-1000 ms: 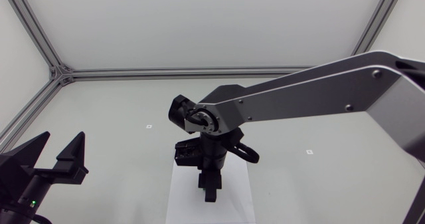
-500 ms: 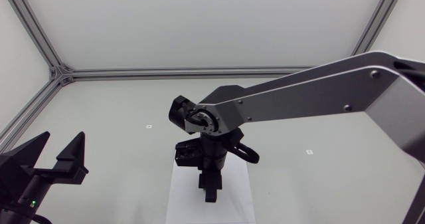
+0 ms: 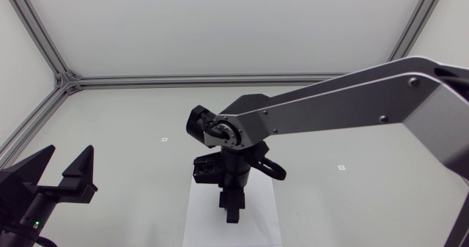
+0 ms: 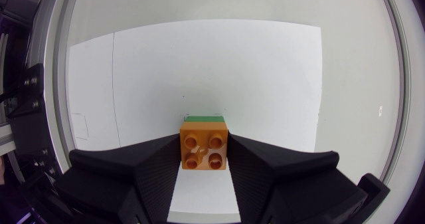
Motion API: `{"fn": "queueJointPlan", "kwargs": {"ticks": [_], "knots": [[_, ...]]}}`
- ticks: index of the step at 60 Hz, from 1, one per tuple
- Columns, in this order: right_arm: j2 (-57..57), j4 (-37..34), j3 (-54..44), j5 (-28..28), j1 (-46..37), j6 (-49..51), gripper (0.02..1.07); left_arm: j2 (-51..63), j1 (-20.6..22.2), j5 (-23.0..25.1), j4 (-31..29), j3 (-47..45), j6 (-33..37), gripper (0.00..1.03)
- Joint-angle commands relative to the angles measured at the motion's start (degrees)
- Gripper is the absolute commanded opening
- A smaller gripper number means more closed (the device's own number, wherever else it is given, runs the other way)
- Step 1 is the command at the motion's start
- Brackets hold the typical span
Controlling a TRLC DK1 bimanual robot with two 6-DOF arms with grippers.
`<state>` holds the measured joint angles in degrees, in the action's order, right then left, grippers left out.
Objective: Pick up the orange 2x2 brick with the right arm and stack it on top of the green 2x2 brick in the center
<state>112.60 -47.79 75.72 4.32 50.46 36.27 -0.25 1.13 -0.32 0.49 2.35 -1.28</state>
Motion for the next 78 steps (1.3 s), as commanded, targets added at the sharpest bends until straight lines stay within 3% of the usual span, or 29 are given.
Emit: {"fn": "queueJointPlan", "kwargs": {"ticks": [1, 78], "knots": [[0.96, -0.46, -1.19, 0.08, 0.08, 0.91, 0.49, -0.45, -0.42, 0.23, -0.84, -2.35, 0.75, 0.99], [-0.10, 0.07, -0.66, 1.57, 0.43, 1.96, 0.53, -0.45, -0.42, 0.23, -0.84, -2.35, 0.75, 0.99]]}}
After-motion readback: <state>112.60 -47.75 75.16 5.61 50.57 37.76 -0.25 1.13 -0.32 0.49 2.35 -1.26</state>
